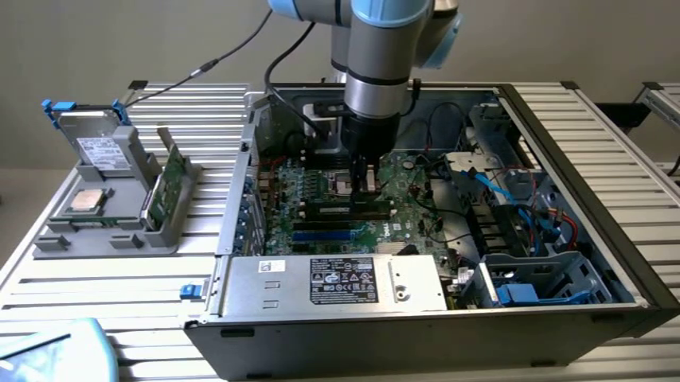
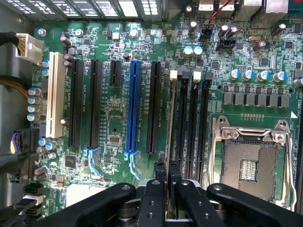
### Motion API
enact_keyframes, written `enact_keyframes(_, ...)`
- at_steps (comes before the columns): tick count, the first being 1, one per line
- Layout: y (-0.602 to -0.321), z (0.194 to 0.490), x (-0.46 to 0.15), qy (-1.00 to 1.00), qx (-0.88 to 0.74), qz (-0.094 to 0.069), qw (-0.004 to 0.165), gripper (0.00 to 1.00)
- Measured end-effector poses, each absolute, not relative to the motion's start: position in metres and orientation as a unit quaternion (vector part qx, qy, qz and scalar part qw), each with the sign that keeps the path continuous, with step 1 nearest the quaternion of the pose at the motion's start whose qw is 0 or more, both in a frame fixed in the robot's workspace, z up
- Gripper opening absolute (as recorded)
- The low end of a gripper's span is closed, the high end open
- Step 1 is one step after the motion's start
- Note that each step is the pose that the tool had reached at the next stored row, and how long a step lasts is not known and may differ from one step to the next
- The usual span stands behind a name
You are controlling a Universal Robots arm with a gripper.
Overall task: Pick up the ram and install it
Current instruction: 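Insert the ram into the slot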
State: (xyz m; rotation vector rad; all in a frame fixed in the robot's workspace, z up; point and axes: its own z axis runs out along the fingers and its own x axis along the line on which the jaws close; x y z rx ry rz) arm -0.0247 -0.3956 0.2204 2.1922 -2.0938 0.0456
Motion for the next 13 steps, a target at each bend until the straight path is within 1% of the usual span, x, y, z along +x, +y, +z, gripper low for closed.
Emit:
enact_keyframes(7, -0.3947, 0.2203, -0.0247, -0.690, 0.722, 0.015, 0.054, 0.14)
enact_keyframes(8, -0.3947, 0.2203, -0.0246, -0.690, 0.722, 0.015, 0.054, 0.16)
enact_keyframes(10, -0.3947, 0.2203, -0.0246, -0.690, 0.722, 0.015, 0.054, 0.16)
enact_keyframes(11, -0.3947, 0.2203, -0.0247, -0.690, 0.722, 0.015, 0.054, 0.22)
enact_keyframes(13, -0.3947, 0.2203, -0.0247, -0.690, 0.722, 0.015, 0.054, 0.22)
